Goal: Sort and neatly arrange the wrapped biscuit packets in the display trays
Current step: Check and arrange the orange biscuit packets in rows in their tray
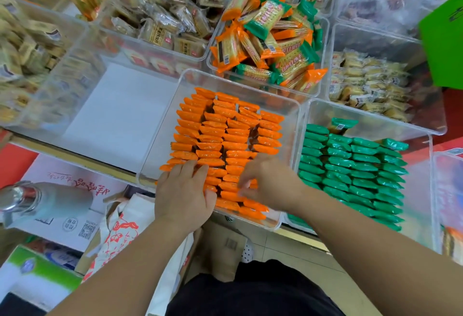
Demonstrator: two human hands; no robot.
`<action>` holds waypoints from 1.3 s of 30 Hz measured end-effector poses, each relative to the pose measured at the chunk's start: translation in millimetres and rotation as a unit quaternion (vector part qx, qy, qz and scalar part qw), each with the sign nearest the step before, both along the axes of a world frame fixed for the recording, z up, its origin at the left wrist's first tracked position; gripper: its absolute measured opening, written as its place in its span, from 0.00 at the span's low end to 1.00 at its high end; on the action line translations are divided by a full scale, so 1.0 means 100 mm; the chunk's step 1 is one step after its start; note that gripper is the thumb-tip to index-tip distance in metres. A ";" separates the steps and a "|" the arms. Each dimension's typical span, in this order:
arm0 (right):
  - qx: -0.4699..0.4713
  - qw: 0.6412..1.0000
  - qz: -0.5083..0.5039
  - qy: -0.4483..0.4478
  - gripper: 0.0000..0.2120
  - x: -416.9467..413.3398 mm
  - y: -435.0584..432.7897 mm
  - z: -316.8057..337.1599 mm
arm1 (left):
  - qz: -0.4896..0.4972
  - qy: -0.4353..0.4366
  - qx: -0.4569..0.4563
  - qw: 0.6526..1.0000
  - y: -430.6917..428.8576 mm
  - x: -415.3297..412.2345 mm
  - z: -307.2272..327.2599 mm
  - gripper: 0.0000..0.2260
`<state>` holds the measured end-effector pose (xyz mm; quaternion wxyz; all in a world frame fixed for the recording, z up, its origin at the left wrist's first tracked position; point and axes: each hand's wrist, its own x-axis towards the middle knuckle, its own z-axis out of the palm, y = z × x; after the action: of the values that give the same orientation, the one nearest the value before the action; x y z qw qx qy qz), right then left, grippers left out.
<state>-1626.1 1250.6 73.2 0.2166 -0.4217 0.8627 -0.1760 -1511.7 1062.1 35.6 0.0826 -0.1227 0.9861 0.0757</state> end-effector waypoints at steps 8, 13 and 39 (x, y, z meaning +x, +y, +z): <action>0.190 0.975 0.068 0.092 0.14 0.31 -0.19 -0.22 | 0.001 0.010 0.010 1.000 -0.01 0.01 -0.02 0.23; 0.205 0.972 0.056 0.100 0.14 0.36 -0.20 -0.22 | 0.001 0.009 0.012 1.000 -0.01 0.00 -0.03 0.23; -0.322 0.826 -0.340 -0.315 0.06 0.75 0.76 1.06 | 0.287 0.065 0.566 0.770 0.49 0.71 1.35 0.11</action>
<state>-1551.2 1326.3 178.8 0.2548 -0.0696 0.7306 -0.6297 -1441.1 1111.2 170.9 0.0472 -0.3261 0.6865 0.6481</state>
